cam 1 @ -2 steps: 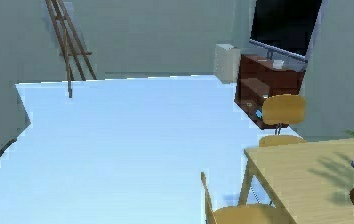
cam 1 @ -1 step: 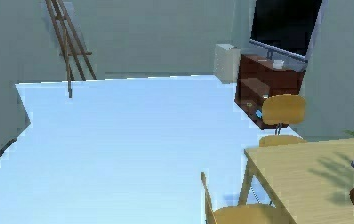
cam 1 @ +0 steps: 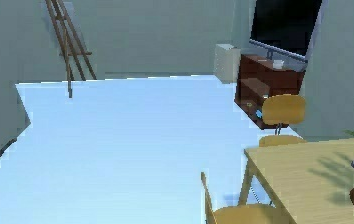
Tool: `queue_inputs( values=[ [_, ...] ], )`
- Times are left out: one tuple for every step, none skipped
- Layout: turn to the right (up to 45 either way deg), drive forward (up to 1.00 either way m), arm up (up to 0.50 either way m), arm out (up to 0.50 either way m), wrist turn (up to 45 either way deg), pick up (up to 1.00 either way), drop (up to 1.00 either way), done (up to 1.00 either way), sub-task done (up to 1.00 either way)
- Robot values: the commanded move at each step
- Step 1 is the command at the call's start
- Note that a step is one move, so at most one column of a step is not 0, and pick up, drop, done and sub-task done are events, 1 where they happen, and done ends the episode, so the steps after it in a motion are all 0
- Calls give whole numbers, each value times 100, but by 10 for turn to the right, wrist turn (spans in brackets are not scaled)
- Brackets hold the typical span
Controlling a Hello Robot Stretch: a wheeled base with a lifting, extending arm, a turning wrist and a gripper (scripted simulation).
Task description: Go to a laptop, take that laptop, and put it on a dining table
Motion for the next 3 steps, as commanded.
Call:
queue_inputs(
  values=[
    [0,0,-32,0,0,0,0,0,0],
    [0,0,0,0,0,0,100,0,0],
    [0,0,4,0,0,0,0,0,0]
  ],
)
